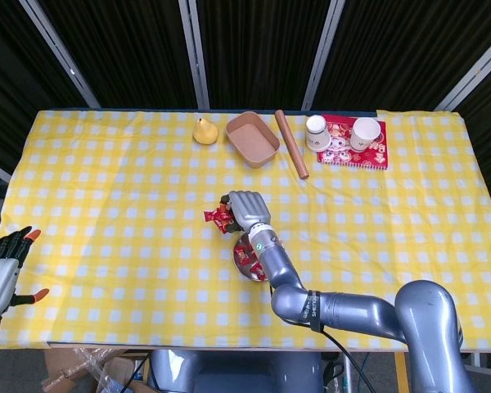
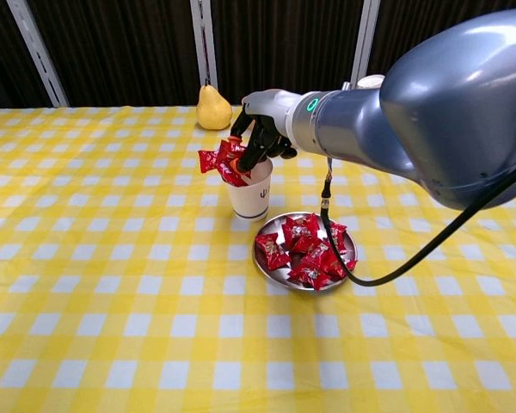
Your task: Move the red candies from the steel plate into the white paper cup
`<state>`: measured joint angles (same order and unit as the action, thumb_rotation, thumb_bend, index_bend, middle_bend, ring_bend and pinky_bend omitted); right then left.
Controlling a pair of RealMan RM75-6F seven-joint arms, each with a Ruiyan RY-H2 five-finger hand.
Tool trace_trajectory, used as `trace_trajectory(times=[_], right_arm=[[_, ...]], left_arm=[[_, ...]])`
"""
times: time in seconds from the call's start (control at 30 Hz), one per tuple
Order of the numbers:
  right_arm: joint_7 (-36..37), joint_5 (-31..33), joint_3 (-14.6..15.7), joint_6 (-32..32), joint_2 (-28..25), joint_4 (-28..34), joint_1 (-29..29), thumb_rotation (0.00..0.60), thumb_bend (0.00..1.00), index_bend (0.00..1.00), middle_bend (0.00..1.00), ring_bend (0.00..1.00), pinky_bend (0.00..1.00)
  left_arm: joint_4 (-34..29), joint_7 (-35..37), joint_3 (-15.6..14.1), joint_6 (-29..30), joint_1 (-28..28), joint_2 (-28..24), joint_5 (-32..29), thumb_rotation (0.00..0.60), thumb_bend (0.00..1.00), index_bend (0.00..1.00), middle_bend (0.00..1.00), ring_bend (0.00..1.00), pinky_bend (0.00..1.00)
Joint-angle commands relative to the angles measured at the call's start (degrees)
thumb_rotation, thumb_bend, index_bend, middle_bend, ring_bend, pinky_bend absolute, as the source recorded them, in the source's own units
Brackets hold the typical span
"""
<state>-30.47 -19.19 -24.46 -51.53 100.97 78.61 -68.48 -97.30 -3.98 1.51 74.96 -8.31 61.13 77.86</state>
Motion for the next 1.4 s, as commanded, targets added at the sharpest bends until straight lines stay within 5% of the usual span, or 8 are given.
trace_trajectory(times=[0.03,0.47,1.4], right_arm=[[0.25,-0.29,-0.15,-0.18,-0.01,0.06,-0.16,0.6,0.56,0.6,0.87,0.93,0.9],[0.85,0.2,0.27,0.76,1.45,-3.78,-1.06,0.6,0.56,0.58,0.87,0.93,0.9],[1.25,0.09,0.61,-0.05,0.8,-1.88,-0.87,0.6,0.56,0.34,0.87,0.93,0.9]], left_arm=[[-0.01,0.0,0.0,0.01,-0.01,0.01,0.02,0.6,0.01,0.0,0.0,0.0,0.0],[-0.29,0.18,-0.02,-0.33,-0.08,-0.26,-0.38,0.6,0.01,0.0,0.0,0.0,0.0],[-0.74,0.4,-0.09,-0.57,-0.13,-0.54,-0.7,0.6,0.01,0.0,0.0,0.0,0.0]])
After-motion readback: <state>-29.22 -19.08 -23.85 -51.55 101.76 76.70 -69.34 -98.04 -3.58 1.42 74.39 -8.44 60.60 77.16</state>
